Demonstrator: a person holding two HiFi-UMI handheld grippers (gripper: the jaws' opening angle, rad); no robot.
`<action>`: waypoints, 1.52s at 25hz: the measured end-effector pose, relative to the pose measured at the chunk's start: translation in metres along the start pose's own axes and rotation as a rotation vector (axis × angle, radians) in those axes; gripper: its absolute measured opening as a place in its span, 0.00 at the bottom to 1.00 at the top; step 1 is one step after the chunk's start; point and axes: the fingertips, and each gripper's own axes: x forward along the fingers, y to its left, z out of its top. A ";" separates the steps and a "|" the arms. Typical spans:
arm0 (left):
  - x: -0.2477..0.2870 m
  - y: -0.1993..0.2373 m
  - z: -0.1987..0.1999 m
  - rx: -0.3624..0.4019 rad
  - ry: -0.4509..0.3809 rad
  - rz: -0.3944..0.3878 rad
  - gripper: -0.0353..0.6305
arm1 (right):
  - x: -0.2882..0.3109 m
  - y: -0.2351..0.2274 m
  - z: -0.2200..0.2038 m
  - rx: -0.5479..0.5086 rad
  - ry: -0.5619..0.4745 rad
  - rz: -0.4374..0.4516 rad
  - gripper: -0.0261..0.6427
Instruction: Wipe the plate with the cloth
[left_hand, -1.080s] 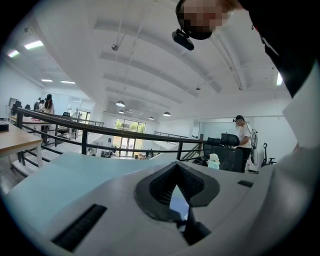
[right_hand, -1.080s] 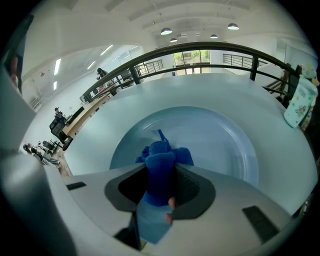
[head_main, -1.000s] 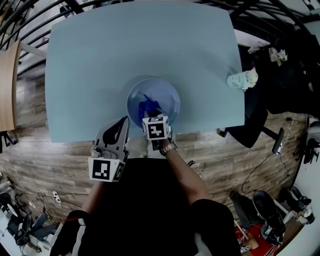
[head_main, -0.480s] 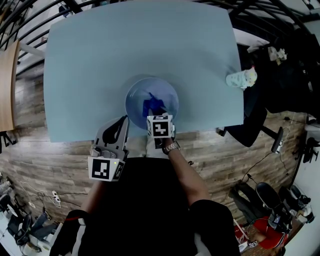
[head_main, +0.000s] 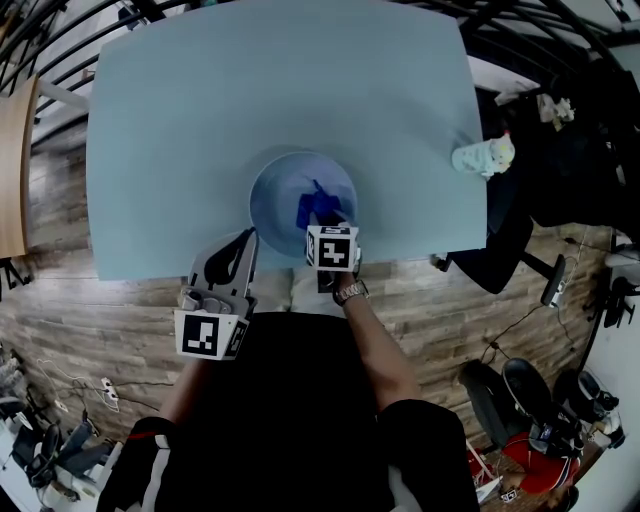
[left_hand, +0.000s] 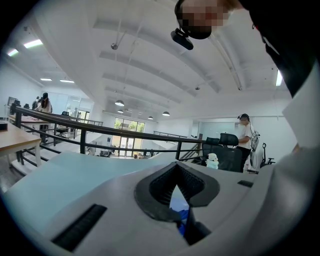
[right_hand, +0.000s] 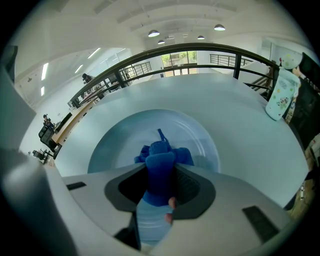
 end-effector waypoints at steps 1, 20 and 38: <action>-0.001 0.000 -0.001 0.003 0.005 -0.001 0.06 | 0.000 -0.003 -0.001 0.003 0.002 -0.004 0.22; -0.004 0.002 -0.002 -0.002 0.011 -0.006 0.05 | -0.017 -0.003 0.001 0.071 -0.022 -0.024 0.22; -0.012 0.010 -0.002 -0.013 0.005 0.015 0.05 | -0.006 0.071 -0.018 -0.064 0.040 0.110 0.22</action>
